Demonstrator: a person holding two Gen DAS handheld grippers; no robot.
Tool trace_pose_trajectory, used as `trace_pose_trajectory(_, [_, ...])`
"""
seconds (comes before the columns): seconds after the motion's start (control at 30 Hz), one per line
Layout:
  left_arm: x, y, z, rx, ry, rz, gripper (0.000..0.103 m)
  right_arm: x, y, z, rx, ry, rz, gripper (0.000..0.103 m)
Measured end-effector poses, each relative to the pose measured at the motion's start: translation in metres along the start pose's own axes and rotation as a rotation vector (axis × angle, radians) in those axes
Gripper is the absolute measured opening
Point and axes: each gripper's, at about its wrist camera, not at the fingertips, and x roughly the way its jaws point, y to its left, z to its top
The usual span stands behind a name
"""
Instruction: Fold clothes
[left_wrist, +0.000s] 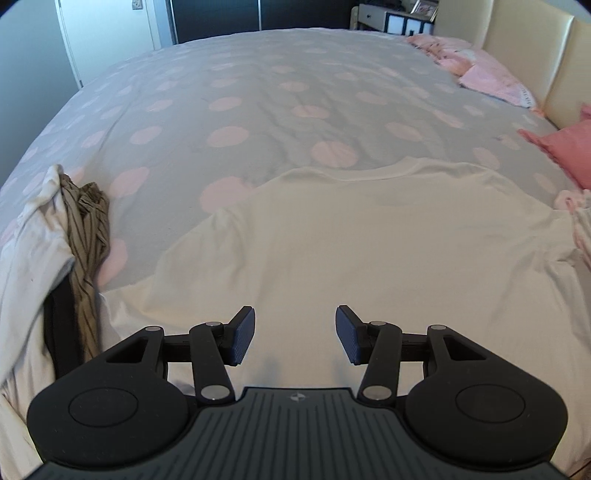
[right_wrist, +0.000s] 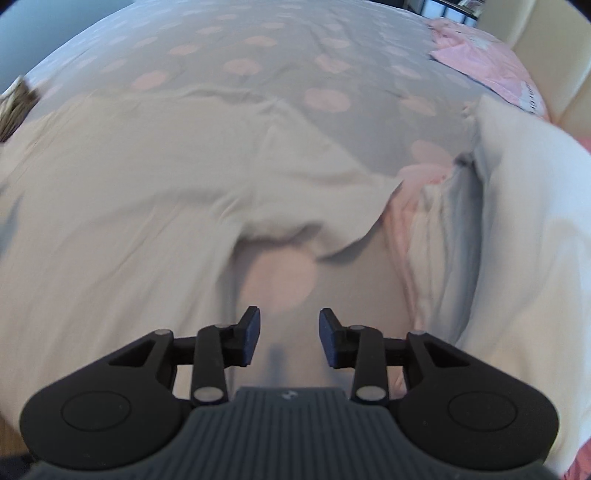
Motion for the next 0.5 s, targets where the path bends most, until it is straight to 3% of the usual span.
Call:
trace_pose_trajectory(0.1, [-0.005, -0.016, -0.021, 0.018, 0.013, -0.037, 0.046, -0.006, 0.011, -0.04, 0.027, 0.032, 0.074, 0.04])
trace_pose_trajectory(0.3, [-0.007, -0.038, -0.063, 0.048, 0.07, -0.073, 0.046, -0.021, 0.023, -0.105, 0.015, 0.095, 0.134, 0.04])
trace_pose_trajectory(0.5, [-0.017, -0.048, -0.082, 0.032, 0.077, -0.088, 0.046, -0.023, 0.044, -0.158, -0.08, 0.175, 0.237, 0.038])
